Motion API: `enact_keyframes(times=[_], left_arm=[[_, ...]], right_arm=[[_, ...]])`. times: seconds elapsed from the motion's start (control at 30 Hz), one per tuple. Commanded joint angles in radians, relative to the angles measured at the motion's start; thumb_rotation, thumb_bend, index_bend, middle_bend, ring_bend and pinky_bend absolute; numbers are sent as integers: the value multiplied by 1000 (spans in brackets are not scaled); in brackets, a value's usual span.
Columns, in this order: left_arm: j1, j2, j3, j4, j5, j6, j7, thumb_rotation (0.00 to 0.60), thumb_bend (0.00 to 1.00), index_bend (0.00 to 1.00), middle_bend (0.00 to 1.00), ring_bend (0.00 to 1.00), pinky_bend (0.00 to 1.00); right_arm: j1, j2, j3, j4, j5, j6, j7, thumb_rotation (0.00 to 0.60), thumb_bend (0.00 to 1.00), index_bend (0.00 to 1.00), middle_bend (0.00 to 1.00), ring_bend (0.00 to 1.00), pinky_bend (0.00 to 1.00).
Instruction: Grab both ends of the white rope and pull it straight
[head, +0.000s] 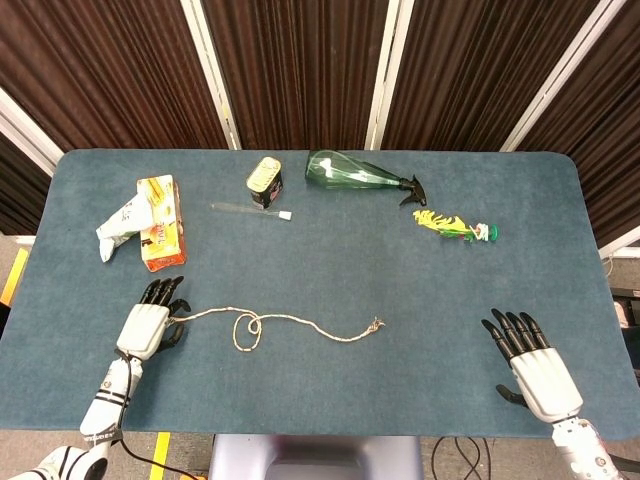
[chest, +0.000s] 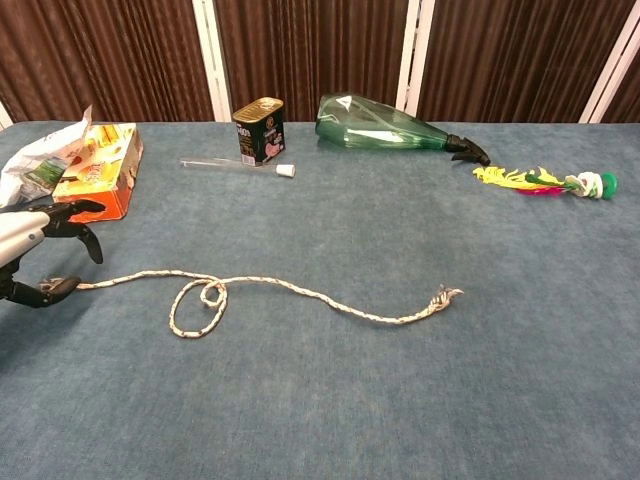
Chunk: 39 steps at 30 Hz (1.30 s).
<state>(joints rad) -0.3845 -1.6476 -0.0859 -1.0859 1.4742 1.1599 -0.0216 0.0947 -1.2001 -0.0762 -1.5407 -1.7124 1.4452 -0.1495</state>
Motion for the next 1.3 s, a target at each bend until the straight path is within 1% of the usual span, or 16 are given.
enact_keyframes(times=[0.03, 0.2, 0.27, 0.3, 0.47, 0.67, 0.9, 1.1, 1.3], left_arm=[[-3, -19, 2, 33, -17, -9, 20, 600, 456, 418, 45, 0, 27], [-2, -29, 5, 53, -20, -7, 27, 600, 447, 440, 56, 0, 26], [0, -46, 5, 86, -25, 1, 40, 600, 442, 454, 62, 0, 27], [1, -58, 4, 111, -39, -11, 40, 600, 442, 458, 63, 0, 28], [-4, -78, 6, 153, -52, -26, 42, 600, 442, 462, 66, 0, 29], [-7, -85, 11, 164, -59, -37, 42, 600, 442, 470, 66, 0, 29], [-9, -86, 11, 167, -58, -27, 34, 600, 440, 529, 72, 0, 30], [-12, -88, 12, 171, -64, -32, 35, 600, 440, 554, 75, 0, 31], [-10, -78, 15, 153, -49, -3, 38, 600, 450, 568, 76, 0, 32]], right_arm=[[-2, 1, -1, -1, -3, 5, 1, 600, 69, 0, 0, 0, 0], [-4, 2, -1, -2, -5, 10, 2, 600, 69, 0, 0, 0, 0], [-4, 2, -1, -1, -4, 9, 1, 600, 69, 0, 0, 0, 0], [-2, 0, -1, 0, -3, 4, -1, 600, 69, 0, 0, 0, 0], [-1, -2, 1, 1, 1, 2, -4, 600, 69, 0, 0, 0, 0], [-1, -4, 2, 0, 4, 0, -8, 600, 69, 0, 0, 0, 0], [0, -5, 1, 0, 3, -2, -11, 600, 69, 0, 0, 0, 0], [-1, -4, 1, -2, 2, 2, -10, 600, 69, 0, 0, 0, 0], [7, -13, 3, 6, 2, -11, -13, 600, 69, 0, 0, 0, 0]])
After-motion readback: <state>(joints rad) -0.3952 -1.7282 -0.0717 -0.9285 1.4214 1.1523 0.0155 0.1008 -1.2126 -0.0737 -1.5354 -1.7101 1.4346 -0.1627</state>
